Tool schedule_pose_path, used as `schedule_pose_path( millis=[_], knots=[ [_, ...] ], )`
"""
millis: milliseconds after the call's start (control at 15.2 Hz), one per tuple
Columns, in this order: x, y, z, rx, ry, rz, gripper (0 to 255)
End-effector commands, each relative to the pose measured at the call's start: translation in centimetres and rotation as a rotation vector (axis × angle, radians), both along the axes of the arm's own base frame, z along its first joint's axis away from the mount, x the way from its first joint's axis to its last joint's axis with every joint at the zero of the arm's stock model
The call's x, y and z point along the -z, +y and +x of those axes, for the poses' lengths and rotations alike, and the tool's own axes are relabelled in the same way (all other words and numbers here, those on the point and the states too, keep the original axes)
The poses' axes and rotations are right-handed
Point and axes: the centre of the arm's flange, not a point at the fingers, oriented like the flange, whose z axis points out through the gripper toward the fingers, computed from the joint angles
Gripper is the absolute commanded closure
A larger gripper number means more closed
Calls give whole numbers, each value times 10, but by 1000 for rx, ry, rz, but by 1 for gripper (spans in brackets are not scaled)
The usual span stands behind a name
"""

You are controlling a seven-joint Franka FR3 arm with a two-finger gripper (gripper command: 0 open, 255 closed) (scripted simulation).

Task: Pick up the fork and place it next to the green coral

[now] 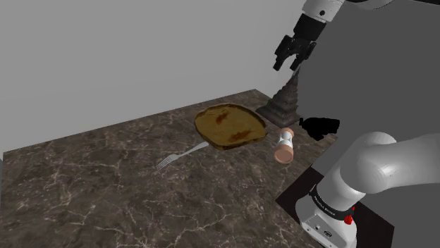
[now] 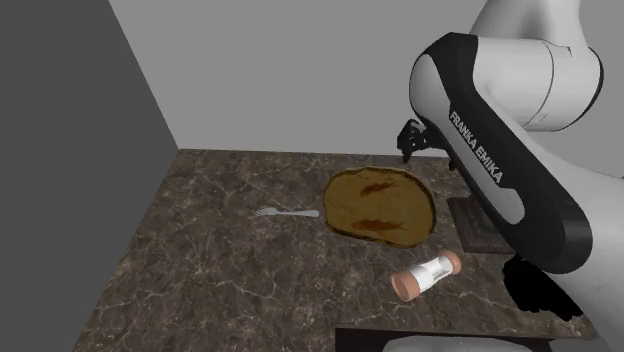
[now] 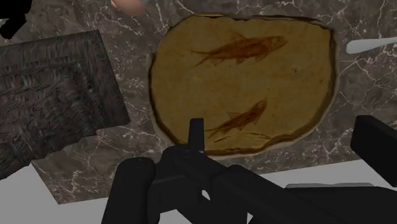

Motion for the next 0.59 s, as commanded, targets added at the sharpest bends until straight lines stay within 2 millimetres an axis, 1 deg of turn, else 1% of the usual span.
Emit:
schedule_pose_path(
  millis=[0,264,528],
  knots=[
    [0,0,0,0,0,0,0],
    [31,45,-13,167,6,-5,0],
    [62,92,-19,334,13,-11,0]
  ],
)
